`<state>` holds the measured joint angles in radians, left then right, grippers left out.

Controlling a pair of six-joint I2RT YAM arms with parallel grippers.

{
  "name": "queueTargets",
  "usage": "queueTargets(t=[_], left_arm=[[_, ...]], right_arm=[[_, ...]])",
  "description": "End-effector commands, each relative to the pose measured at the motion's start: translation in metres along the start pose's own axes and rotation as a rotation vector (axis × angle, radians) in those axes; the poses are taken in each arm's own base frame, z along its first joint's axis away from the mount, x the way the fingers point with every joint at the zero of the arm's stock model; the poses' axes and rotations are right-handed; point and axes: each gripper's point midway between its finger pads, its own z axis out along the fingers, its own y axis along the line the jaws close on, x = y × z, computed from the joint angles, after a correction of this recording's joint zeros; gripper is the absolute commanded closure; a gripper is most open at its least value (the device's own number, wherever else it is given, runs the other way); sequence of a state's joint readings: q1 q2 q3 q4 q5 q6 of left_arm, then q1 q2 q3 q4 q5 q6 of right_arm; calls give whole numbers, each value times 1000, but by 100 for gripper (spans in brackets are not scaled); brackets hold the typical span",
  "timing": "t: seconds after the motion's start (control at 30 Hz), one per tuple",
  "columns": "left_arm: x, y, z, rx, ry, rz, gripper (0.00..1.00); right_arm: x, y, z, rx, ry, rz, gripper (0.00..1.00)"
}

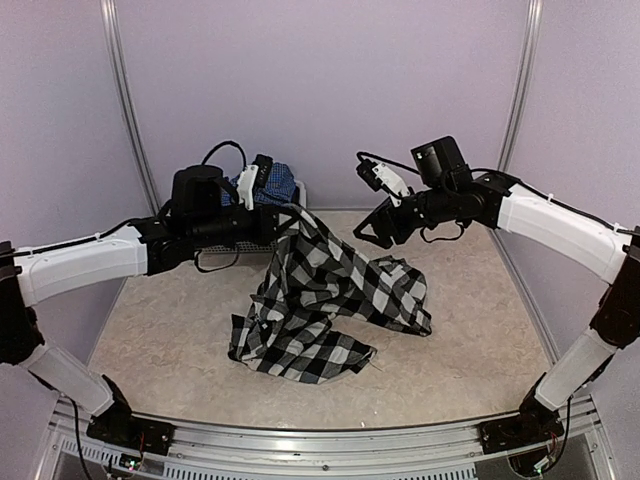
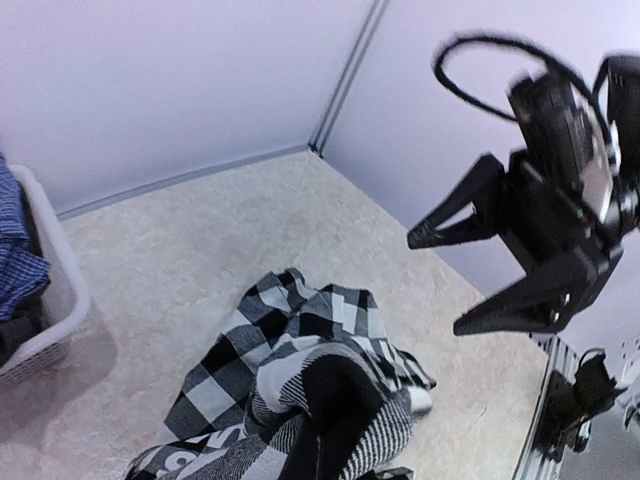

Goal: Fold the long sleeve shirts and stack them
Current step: Flatten out the crumpled shirt at the center of the board.

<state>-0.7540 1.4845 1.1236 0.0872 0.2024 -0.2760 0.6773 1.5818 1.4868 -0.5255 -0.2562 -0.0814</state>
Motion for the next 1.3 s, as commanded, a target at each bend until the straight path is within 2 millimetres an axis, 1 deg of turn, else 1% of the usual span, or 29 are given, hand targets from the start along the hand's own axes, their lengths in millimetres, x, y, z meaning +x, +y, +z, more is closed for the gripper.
queueTargets(t=[0.0, 0.03, 0.07, 0.1, 0.17, 0.23, 0.27, 0.37, 0.43, 0.47, 0.53, 0.63, 0.73, 0.8, 0.87, 1.0, 1.13, 1.2, 1.27], left_arm=[[-57, 33, -51, -30, -179, -268, 100], [-63, 38, -62, -23, -213, -301, 100], [-67, 41, -70, -15, -237, -324, 100], [-72, 41, -79, -6, -258, -329, 100], [-70, 41, -83, -9, -251, -327, 100], [-65, 40, -80, 0, -228, -329, 100], [-62, 39, -78, 9, -217, -333, 100], [-53, 39, -71, 24, -189, -348, 100], [-50, 41, -69, 21, -184, -350, 100], [-50, 42, -70, 19, -185, -346, 100], [-51, 43, -71, 16, -185, -335, 100], [-53, 41, -77, 19, -191, -281, 100], [-51, 40, -82, 11, -188, -232, 100], [-49, 41, -84, 6, -187, -212, 100], [-47, 42, -86, 4, -185, -197, 100], [-46, 41, -88, 8, -181, -165, 100], [-44, 46, -90, -6, -178, -157, 100], [-45, 49, -91, -14, -179, -156, 100], [-45, 51, -92, -20, -181, -154, 100]], right_arm=[[0, -13, -20, 87, -30, 45, 25], [7, -15, -19, 100, -20, 53, 18], [17, -16, -16, 109, -2, 60, 14], [28, -17, -12, 115, 16, 64, 12], [51, -17, 0, 112, 53, 73, 8], [73, -14, 14, 94, 82, 93, 5], [81, -12, 21, 81, 87, 102, 4], [96, -6, 36, 37, 89, 144, 3], [106, -10, 43, 53, 99, 155, 5], [110, -16, 45, 87, 107, 161, 6], [117, -29, 46, 141, 119, 166, 7], [119, -52, 44, 159, 106, 208, 9], [119, -72, 46, 107, 84, 246, 9], [122, -76, 53, 58, 96, 251, 9], [129, -85, 61, 37, 123, 257, 9], [144, -90, 74, -72, 135, 302, 12], [150, -78, 82, -186, 119, 324, 19], [156, -75, 85, -201, 128, 331, 23], [161, -77, 87, -203, 129, 339, 27]])
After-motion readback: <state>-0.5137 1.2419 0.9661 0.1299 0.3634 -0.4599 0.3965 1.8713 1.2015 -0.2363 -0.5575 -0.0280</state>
